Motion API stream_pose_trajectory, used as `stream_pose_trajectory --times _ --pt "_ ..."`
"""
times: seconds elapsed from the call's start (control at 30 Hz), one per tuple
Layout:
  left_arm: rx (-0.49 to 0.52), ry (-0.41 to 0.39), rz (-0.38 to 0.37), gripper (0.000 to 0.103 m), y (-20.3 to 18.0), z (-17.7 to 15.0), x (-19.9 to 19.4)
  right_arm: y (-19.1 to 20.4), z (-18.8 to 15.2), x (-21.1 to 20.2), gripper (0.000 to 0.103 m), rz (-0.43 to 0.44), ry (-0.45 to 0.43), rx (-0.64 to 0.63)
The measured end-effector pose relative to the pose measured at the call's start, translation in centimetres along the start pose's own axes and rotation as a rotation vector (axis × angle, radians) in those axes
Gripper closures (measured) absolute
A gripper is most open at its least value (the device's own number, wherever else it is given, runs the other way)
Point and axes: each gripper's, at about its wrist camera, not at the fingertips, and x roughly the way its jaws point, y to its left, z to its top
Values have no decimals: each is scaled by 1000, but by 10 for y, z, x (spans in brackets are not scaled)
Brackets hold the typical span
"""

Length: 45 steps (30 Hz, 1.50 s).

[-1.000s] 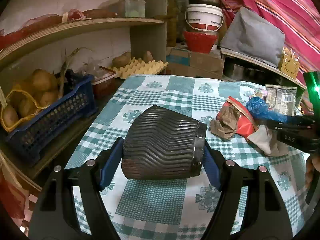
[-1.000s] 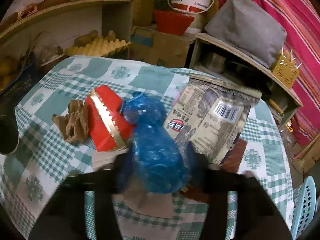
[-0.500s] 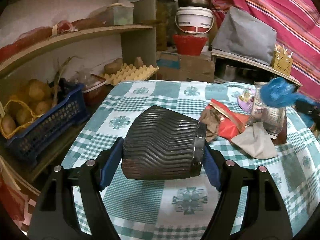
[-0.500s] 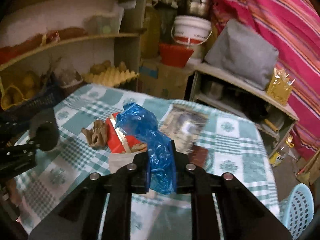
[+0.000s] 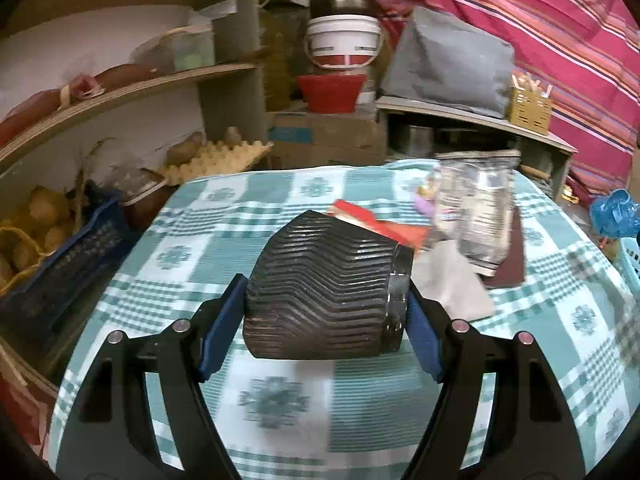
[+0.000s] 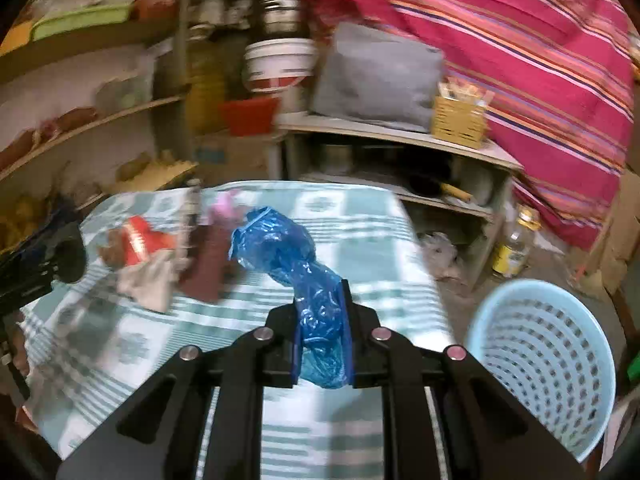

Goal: Collect trash
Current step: 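Carry the black sleeve with the left tool while the right tool carries the blue bag over the basket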

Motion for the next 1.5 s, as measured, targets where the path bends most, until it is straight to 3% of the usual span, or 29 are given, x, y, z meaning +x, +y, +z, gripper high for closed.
stream_pose_trajectory --times 0.2,0.47,0.57,0.9,1.2,1.5 --pt "51 -11 -27 31 -45 1 -5 -55 -3 -5 87 -10 -12 89" --pt "107 -59 -118 31 -129 17 -19 -102 -11 -16 87 -34 -21 103" --pt "118 -65 -184 31 -172 24 -23 -124 -14 -17 87 -45 -14 136" --pt "217 -47 -319 31 -292 14 -21 -204 -32 -29 87 -184 4 238" --pt "237 -16 -410 31 -349 5 -23 -251 -53 -36 87 -231 37 304" --pt "299 -3 -469 30 -396 -7 -32 -259 -59 -40 87 -232 40 322"
